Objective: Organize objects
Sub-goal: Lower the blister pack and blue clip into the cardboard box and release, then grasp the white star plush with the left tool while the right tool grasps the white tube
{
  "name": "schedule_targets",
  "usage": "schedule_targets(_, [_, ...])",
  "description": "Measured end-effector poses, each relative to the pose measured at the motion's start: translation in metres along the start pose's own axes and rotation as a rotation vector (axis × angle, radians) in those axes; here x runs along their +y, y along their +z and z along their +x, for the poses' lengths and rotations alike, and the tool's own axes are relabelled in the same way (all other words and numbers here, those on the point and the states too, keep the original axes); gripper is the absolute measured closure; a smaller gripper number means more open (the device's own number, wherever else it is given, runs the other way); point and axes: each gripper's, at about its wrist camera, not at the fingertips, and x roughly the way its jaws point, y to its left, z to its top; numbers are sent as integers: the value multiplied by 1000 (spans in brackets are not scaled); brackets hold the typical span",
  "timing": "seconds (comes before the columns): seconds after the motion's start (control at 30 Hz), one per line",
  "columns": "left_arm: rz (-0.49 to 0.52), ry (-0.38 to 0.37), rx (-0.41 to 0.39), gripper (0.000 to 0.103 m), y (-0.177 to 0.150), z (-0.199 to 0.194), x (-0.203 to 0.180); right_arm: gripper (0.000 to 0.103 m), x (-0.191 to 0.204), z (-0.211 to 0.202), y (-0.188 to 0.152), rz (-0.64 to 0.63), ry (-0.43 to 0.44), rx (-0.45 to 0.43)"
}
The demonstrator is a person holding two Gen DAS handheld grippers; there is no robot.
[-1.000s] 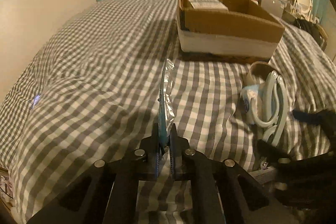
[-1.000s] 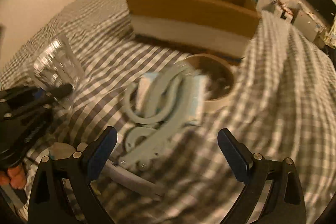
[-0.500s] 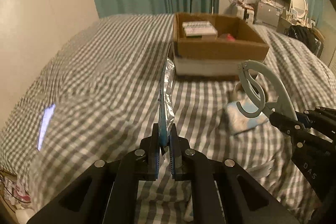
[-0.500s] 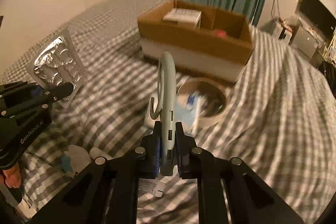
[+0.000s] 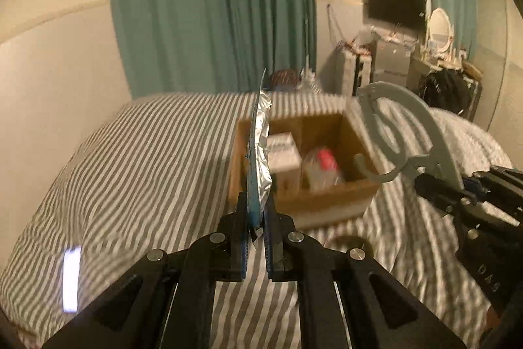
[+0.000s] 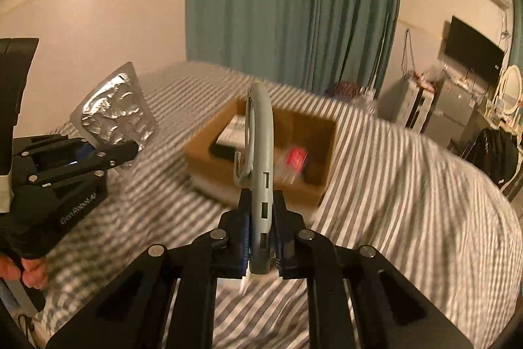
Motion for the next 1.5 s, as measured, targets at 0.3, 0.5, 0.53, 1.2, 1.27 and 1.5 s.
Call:
schedule_targets(0.3, [-11,-59,-14,96,58,79,-6,92,-33,54,61,-5,-35,-47])
schedule_targets(0.5, [7,-66,61,96,51,149,-11,92,-52,127,70,1,-39,25])
schedule_targets(0.53, [10,-68,73,96,48,156,-12,92,-54,138,67,7,-32,40])
schedule_targets(1.2, [17,28,-62,0,62,28,-11,24,-52,36,76,25,-103,-61])
schedule_targets(1.27, [11,38,-90,0,64,0,-9,14,-47,4,80,15,-113,-96])
schedule_targets(1.5, [12,122,-51,0,33,-75,0,1,-22,-80,62,-17,-161,-135])
